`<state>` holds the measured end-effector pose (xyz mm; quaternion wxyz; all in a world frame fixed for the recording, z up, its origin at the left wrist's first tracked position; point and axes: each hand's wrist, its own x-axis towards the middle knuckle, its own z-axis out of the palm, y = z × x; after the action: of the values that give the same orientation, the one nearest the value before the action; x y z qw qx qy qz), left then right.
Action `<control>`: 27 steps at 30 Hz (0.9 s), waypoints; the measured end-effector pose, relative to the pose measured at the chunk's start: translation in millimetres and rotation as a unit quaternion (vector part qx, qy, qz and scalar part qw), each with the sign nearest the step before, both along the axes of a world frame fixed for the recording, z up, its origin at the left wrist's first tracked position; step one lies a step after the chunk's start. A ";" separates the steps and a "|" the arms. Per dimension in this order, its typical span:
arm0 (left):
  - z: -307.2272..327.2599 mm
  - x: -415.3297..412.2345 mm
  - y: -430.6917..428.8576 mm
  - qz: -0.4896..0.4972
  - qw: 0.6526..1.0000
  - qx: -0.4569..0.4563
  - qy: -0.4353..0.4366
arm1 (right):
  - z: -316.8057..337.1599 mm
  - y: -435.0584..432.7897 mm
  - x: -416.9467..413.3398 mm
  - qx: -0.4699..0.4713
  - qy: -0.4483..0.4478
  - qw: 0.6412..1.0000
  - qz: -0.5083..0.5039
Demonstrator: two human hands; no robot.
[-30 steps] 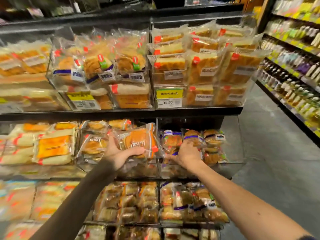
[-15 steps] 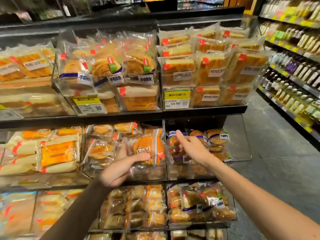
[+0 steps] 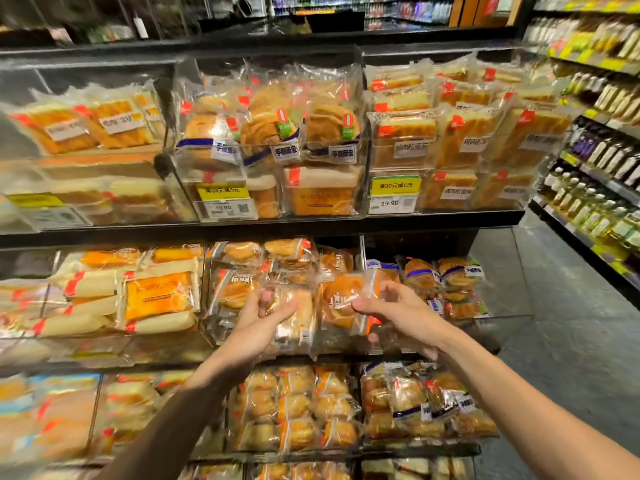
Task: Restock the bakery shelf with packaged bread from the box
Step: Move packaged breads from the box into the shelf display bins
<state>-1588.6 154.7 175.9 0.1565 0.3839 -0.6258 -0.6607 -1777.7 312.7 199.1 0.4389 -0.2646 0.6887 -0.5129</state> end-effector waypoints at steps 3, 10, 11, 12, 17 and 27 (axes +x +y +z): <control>-1.8 10.9 -8.9 0.041 0.999 0.000 -0.016 | -5.7 -8.9 -3.7 0.006 0.044 0.996 -0.076; -13.2 25.1 -19.0 0.111 0.991 0.072 0.030 | -24.3 -44.2 8.9 0.028 0.211 0.959 -0.189; -7.9 24.9 -17.1 0.110 0.991 0.077 0.031 | -24.7 -50.0 11.7 0.030 0.219 0.955 -0.199; -3.2 24.3 -14.4 0.109 0.990 0.085 0.036 | -25.6 -55.5 14.8 0.027 0.218 0.953 -0.210; 0.5 24.1 -13.6 0.084 0.990 0.097 0.053 | -36.0 -86.0 25.9 0.036 0.105 0.948 -0.297; 7.8 31.2 -56.9 -0.006 0.996 0.062 0.063 | -39.9 -144.3 43.5 -0.054 -0.164 0.846 -0.505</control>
<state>-1557.3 97.8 183.7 0.1681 0.3465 -0.5749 -0.7219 -1734.2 168.4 159.2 0.2113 0.1847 0.6162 -0.7359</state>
